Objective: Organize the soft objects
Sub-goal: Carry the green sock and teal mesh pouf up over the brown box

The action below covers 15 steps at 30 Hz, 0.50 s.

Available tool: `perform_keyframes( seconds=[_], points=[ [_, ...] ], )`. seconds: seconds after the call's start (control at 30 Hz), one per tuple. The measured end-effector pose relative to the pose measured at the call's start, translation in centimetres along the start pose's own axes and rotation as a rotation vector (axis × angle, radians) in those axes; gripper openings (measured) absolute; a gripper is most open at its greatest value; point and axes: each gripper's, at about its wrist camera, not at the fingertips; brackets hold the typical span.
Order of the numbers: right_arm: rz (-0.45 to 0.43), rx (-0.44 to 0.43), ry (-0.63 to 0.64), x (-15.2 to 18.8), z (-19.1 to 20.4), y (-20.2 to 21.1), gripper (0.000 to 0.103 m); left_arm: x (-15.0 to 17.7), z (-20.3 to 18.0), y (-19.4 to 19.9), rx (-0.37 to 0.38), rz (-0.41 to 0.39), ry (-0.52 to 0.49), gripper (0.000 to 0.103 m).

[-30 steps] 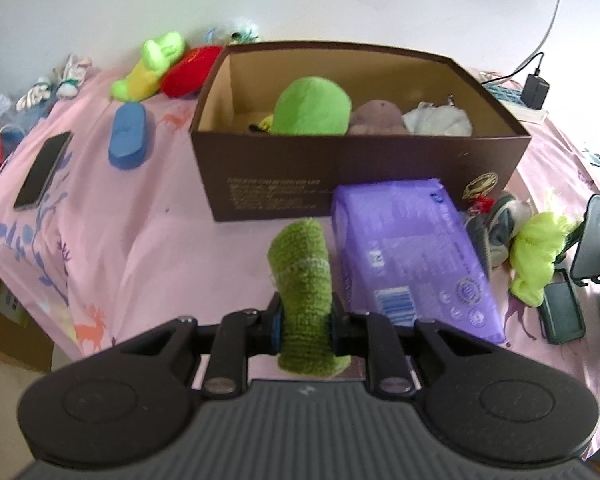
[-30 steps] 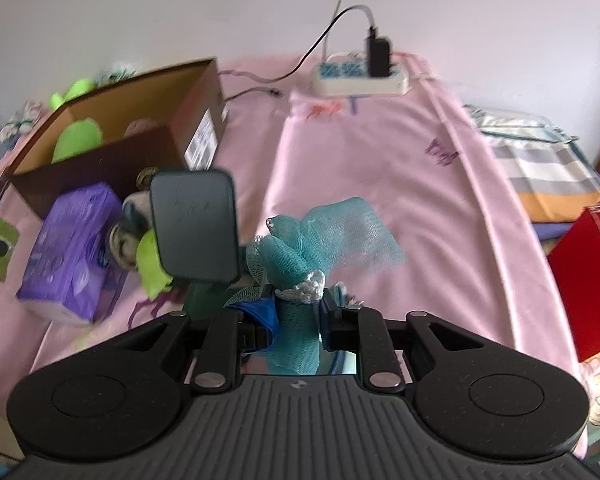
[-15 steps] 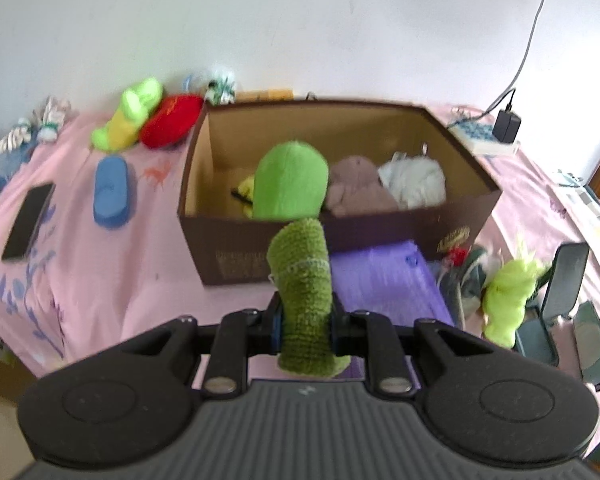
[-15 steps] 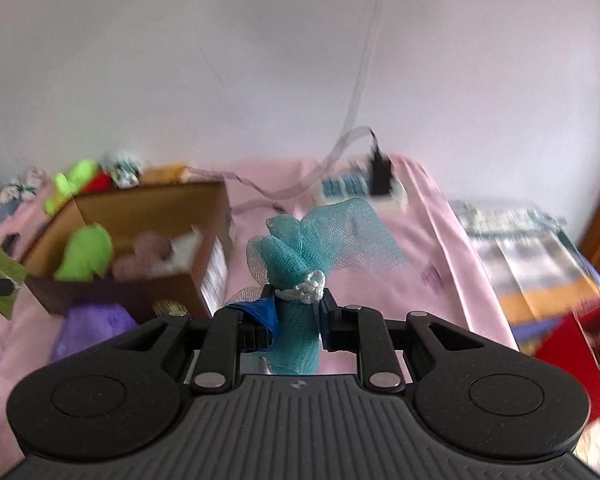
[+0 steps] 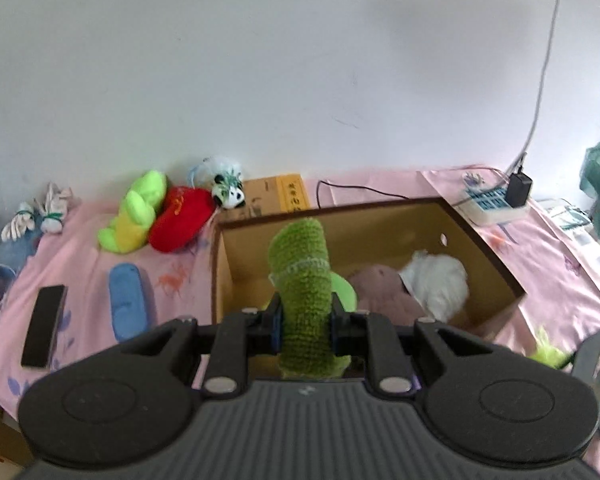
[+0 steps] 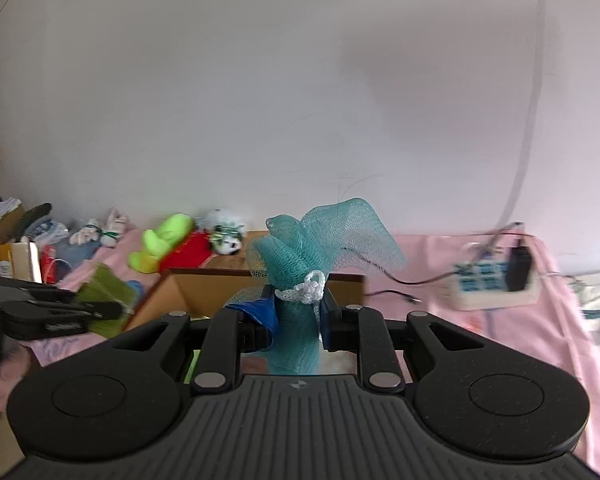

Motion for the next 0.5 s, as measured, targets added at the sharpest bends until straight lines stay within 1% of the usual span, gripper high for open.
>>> perform_keyframes(
  seconds=[0.13, 0.3, 0.4, 0.5],
  points=[
    [0.023, -0.053, -0.025, -0.3, 1.7, -3.2, 0.002, -1.2, 0.9, -2.2, 0.008, 0.012, -0.003, 0.020],
    [0.084, -0.094, -0.087, 0.3, 2.8, -7.5, 0.002, -1.4, 1.9, -5.8, -0.009, 0.060, -0.005, 0.020],
    [0.106, -0.076, -0.080, 1.0, 3.7, -9.7, 0.002, -1.1, 2.4, -7.7, -0.019, 0.091, -0.006, 0.020],
    [0.139, -0.065, -0.078, 1.4, 3.9, -12.0, 0.002, -0.7, 2.6, -8.9, -0.013, 0.120, -0.006, 0.020]
  ],
)
Point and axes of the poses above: each gripper's, at about its wrist camera, not at the fingertips, and y roughly against the way its jaws point, z to its left, x to its underside
